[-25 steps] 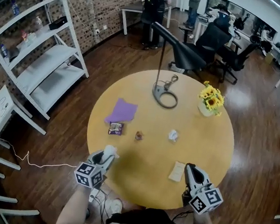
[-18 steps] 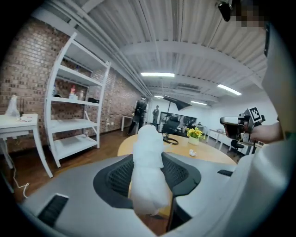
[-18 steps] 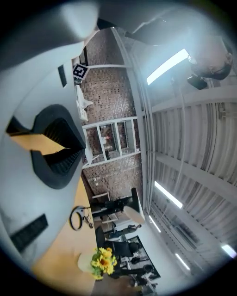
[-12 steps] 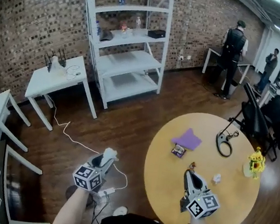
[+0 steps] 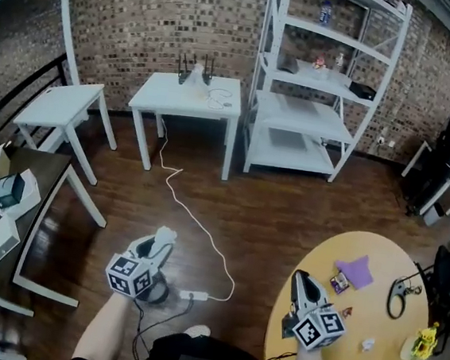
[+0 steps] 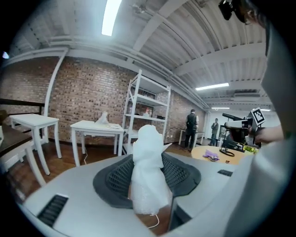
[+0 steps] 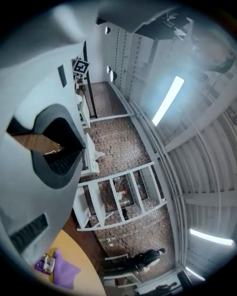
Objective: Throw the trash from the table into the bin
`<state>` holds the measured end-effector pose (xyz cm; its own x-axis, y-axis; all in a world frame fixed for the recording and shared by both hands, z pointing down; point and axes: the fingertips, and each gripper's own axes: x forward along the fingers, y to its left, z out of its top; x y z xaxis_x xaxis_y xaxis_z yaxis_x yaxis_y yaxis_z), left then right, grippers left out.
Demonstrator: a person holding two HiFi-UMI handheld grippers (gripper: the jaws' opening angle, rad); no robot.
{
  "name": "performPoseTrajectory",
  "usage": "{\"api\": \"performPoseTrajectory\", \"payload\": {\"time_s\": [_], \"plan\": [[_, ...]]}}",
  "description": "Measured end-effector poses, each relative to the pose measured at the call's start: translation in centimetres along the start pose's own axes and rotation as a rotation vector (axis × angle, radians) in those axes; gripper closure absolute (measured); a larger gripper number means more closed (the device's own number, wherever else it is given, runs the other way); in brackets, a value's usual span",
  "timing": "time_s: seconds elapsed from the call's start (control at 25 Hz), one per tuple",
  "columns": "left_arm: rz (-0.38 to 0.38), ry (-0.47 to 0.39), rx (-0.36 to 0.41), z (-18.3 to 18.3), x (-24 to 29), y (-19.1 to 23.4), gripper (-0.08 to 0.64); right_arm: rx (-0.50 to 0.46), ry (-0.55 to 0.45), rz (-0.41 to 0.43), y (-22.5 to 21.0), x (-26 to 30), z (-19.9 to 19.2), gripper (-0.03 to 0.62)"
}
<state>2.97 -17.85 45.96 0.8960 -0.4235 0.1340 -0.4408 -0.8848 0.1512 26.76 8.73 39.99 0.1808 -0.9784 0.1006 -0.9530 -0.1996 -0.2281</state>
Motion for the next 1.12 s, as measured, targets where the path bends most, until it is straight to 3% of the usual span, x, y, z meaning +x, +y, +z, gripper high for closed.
{"api": "performPoseTrajectory", "payload": {"time_s": [0.24,0.44,0.76,1.12], "plan": [[0.25,-0.021,-0.081,-2.4,-8.6,5.0,0.388,-0.019,0.109,0.219,5.5,6.4,-2.6,0.588],[0.365,0.02,-0.16,-7.1,-12.9,8.7,0.387,-0.026,0.189,0.334,10.5,11.2,-6.1,0.588],[0.426,0.095,-0.29,-14.7,-13.2,13.8,0.387,-0.036,0.343,0.406,16.1,17.6,-12.5,0.588],[0.485,0.197,-0.378,-24.1,-11.2,19.4,0.386,-0.03,0.513,0.394,17.4,22.2,-22.1,0.588]]}}
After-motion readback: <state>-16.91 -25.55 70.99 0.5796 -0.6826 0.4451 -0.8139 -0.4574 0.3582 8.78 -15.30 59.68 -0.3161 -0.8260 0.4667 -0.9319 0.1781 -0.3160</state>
